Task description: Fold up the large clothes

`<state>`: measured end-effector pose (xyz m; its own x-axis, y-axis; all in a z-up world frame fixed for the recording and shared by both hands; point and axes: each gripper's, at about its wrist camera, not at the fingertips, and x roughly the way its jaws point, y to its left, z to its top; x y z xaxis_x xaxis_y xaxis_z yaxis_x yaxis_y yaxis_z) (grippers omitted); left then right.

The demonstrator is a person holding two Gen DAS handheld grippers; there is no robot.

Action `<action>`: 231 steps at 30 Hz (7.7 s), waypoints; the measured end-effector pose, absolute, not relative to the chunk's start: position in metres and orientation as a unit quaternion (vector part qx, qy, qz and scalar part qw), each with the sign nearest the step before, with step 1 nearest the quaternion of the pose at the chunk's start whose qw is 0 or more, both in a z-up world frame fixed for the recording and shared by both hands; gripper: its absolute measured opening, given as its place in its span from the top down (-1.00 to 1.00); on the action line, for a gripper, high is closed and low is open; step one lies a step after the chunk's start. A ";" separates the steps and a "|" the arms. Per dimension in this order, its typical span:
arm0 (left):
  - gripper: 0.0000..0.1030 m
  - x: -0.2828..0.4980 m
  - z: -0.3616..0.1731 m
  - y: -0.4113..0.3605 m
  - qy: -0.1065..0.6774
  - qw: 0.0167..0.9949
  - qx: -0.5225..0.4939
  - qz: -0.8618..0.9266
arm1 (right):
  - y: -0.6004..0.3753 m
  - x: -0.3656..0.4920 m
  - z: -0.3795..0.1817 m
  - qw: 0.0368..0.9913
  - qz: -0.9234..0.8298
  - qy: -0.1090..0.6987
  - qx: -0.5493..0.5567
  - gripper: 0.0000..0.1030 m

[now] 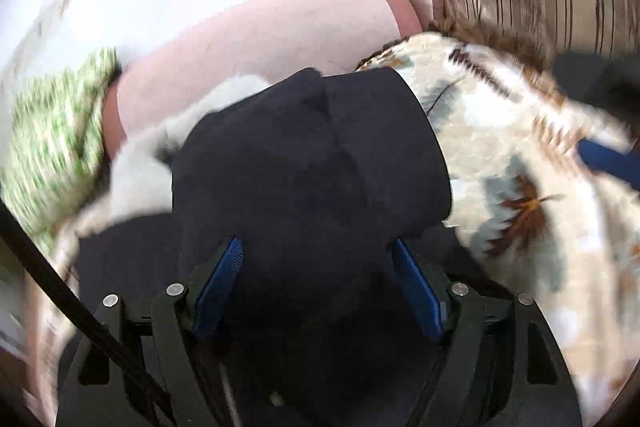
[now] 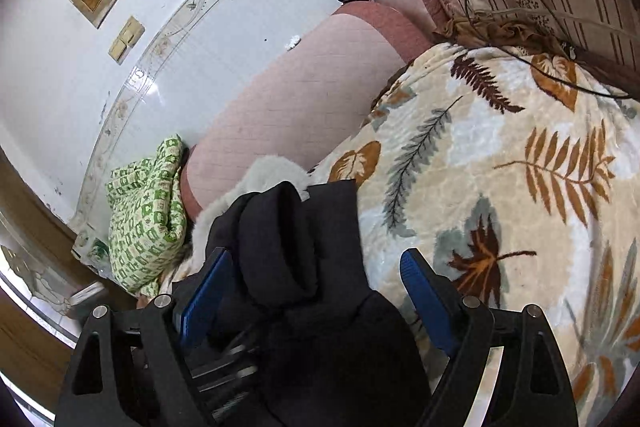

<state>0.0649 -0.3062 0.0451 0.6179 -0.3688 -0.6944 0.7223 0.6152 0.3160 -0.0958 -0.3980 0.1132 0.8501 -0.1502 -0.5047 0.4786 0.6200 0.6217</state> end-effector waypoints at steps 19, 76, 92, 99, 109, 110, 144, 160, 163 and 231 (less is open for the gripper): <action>0.71 0.190 0.113 -0.181 0.354 0.902 0.091 -0.232 | -0.388 -0.076 0.104 0.875 -0.196 0.238 0.372 -0.73; -0.25 0.261 0.043 -0.018 0.457 0.884 0.011 -0.092 | -0.339 0.004 0.057 0.877 -0.111 0.343 0.317 -0.73; -0.30 0.205 0.030 0.095 0.461 0.882 -0.066 -0.074 | -0.343 0.050 0.008 0.826 -0.055 0.364 0.426 0.33; -0.30 0.205 0.028 0.099 0.468 0.879 -0.052 -0.078 | -0.336 0.049 0.014 0.835 -0.079 0.374 0.395 0.38; -0.37 0.208 0.020 0.150 0.481 0.869 -0.087 -0.079 | -0.313 0.023 0.041 0.858 -0.075 0.381 0.336 -0.15; -0.37 0.208 0.019 0.155 0.483 0.868 -0.091 -0.074 | -0.307 0.013 0.044 0.863 -0.072 0.379 0.327 -0.19; -0.38 0.164 0.043 0.184 0.461 0.858 -0.154 -0.164 | -0.158 0.013 0.088 0.882 0.049 0.372 0.286 0.72; -0.44 0.115 0.044 0.106 0.435 0.817 -0.110 -0.361 | -0.131 0.020 0.096 0.860 0.116 0.401 0.292 0.21; -0.54 0.119 0.049 0.118 0.424 0.814 -0.142 -0.372 | -0.128 0.007 0.102 0.867 0.117 0.396 0.278 -0.19; 0.76 0.069 0.067 0.104 0.500 0.827 -0.121 -0.225 | -0.273 -0.164 0.063 0.879 -0.046 0.315 0.356 0.65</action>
